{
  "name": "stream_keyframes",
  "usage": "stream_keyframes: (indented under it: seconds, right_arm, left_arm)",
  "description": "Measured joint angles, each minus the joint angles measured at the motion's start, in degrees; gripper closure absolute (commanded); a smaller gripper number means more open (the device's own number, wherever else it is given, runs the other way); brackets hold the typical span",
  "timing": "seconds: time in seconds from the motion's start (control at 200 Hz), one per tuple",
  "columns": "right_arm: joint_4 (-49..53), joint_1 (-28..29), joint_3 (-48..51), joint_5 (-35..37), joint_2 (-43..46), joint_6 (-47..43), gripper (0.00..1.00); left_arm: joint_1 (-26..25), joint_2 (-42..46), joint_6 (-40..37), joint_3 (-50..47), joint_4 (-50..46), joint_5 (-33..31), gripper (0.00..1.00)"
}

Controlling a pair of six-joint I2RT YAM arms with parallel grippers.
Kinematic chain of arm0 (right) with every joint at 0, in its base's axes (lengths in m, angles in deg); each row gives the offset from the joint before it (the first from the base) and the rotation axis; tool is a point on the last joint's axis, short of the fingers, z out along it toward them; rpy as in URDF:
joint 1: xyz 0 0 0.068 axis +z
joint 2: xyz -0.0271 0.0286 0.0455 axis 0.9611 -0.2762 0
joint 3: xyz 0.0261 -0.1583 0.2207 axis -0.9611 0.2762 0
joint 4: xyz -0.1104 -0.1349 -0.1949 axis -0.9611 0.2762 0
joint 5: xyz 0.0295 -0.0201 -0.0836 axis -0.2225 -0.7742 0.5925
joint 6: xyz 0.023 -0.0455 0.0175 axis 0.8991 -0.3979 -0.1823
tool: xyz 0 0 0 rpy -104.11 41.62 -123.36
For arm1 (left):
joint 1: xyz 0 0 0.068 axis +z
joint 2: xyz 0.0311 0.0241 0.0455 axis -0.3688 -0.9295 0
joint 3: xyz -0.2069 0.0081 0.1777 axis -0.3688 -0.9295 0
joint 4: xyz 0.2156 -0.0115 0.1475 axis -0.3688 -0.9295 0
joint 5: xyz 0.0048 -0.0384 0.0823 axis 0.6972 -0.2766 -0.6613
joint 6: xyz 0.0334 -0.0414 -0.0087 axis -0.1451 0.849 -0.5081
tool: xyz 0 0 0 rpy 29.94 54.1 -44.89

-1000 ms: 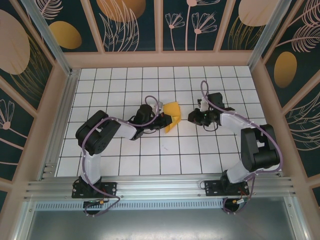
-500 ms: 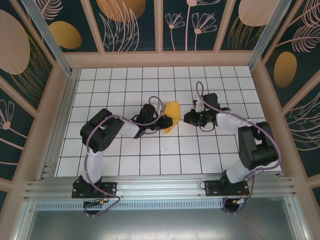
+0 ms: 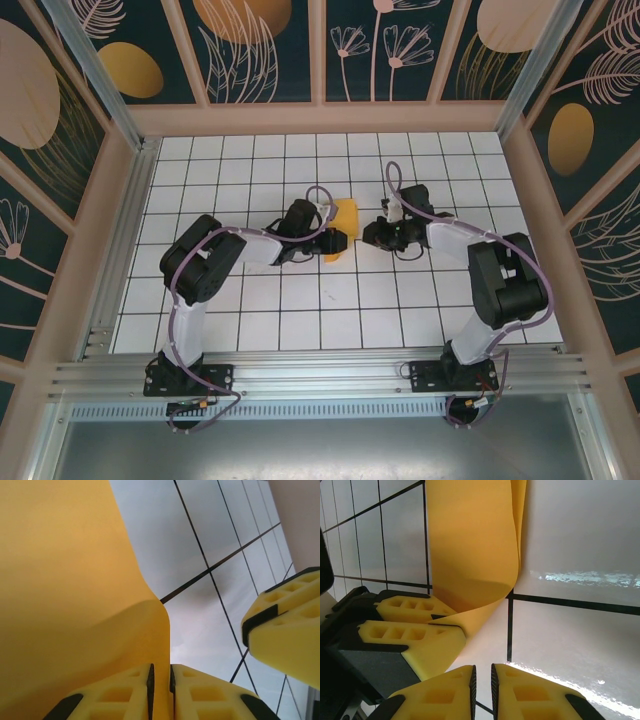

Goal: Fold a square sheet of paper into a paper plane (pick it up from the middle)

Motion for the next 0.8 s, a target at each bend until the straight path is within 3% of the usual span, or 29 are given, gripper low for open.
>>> stream_keyframes:
  seconds: [0.5, 0.801]
  right_arm:
    - [-0.3, 0.9, 0.0, 0.6, -0.2, 0.0, 0.8]
    - [-0.3, 1.0, 0.0, 0.9, -0.2, 0.0, 0.8]
  left_arm:
    - [0.4, 0.1, -12.4, 10.8, -20.3, -2.5, 0.7]
    - [0.4, 0.1, -17.6, 15.3, -29.5, -3.6, 0.74]
